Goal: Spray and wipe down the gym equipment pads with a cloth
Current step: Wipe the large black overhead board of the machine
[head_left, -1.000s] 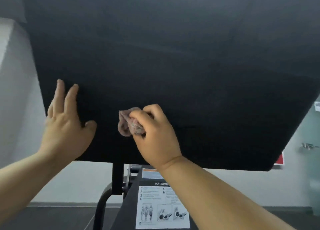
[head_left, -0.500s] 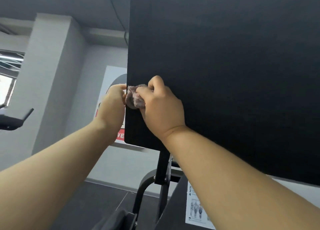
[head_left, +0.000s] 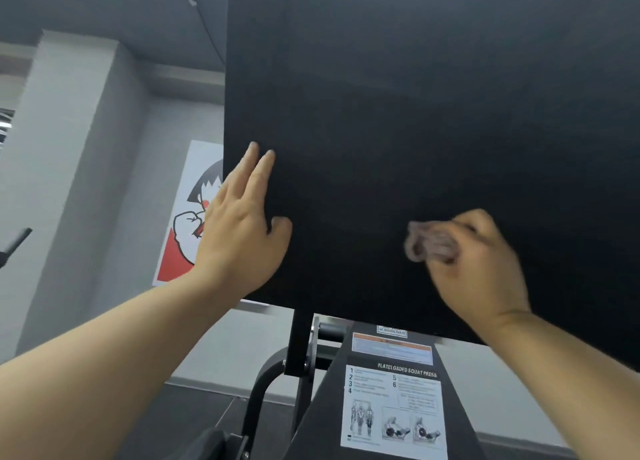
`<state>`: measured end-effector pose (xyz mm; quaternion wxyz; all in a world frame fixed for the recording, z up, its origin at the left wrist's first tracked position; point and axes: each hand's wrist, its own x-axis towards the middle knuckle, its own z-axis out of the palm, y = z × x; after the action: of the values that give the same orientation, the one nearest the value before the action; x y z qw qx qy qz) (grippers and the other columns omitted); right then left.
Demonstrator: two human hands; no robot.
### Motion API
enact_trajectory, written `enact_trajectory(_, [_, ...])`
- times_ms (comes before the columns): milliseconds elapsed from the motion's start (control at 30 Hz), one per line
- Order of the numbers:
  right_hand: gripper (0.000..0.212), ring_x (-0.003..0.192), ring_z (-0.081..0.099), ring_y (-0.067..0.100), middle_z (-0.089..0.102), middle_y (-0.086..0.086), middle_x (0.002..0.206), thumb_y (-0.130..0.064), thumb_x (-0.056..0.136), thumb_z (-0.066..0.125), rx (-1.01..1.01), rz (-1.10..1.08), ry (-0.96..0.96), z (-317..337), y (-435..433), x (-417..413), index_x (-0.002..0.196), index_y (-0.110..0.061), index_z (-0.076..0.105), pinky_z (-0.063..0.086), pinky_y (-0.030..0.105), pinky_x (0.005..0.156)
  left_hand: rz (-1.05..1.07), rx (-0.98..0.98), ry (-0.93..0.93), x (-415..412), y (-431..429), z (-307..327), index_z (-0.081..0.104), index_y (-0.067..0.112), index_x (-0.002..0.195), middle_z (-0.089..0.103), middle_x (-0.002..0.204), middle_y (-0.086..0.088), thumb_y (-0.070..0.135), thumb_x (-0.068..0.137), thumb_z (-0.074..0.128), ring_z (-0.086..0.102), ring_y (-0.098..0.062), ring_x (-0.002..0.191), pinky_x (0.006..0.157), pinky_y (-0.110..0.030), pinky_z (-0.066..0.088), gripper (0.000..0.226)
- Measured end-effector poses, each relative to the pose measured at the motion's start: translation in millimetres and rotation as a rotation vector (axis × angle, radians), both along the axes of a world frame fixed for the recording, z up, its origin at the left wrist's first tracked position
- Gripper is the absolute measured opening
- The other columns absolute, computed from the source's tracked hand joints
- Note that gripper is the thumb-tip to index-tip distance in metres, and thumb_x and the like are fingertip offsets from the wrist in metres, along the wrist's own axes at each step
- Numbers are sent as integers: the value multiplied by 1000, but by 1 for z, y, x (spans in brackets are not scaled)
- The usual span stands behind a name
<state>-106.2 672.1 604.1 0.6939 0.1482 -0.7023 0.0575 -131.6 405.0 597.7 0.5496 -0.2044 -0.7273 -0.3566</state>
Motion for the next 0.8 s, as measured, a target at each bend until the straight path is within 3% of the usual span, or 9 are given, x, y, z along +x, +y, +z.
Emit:
enact_trajectory(100, [22, 78, 67, 27, 58, 9, 99, -20, 84, 64, 54, 141, 121, 23, -25, 20, 100, -8, 74, 57, 40, 62, 8, 46, 2, 5, -8, 21, 11, 25, 157, 1, 165, 10, 13, 93, 53, 6, -17, 150, 121, -37, 11, 77])
enact_trajectory(200, [20, 72, 57, 16, 56, 8, 97, -18, 85, 63, 229, 222, 231, 67, -96, 28, 99, -9, 74, 51, 30, 57, 18, 48, 10, 6, -10, 30, 10, 23, 157, 4, 165, 7, 10, 91, 53, 6, -17, 150, 120, -35, 10, 80])
enact_trajectory(300, [15, 69, 48, 14, 54, 8, 101, -17, 86, 68, 256, 199, 213, 110, -153, 26, 99, -9, 71, 43, 28, 55, 12, 54, 40, 8, -10, 26, 13, 21, 157, 16, 163, 3, 6, 88, 54, 11, -17, 149, 119, -32, 10, 81])
enact_trajectory(400, [15, 77, 42, 16, 50, 7, 110, -20, 94, 59, 282, 118, 165, 134, -179, 18, 104, -13, 67, 47, 33, 62, 14, 39, 84, 7, -9, 27, 17, 20, 156, 18, 163, 3, 2, 85, 54, 13, -18, 149, 122, -38, 12, 83])
enact_trajectory(600, [19, 79, 39, 16, 45, 1, 112, -20, 97, 51, 355, -30, 107, 138, -148, 20, 111, -18, 63, 35, 30, 60, 34, -40, 178, 9, 17, 33, 19, 23, 156, 16, 163, 7, 4, 82, 54, 11, -13, 150, 117, -25, 6, 84])
enact_trajectory(800, [25, 77, 42, 14, 47, 2, 107, -20, 95, 56, 323, -28, 97, 131, -61, 35, 117, -21, 67, 38, 29, 61, 49, -135, 237, 16, 66, 36, 21, 21, 155, 12, 163, 9, 6, 85, 54, 6, -9, 149, 113, -19, -2, 80])
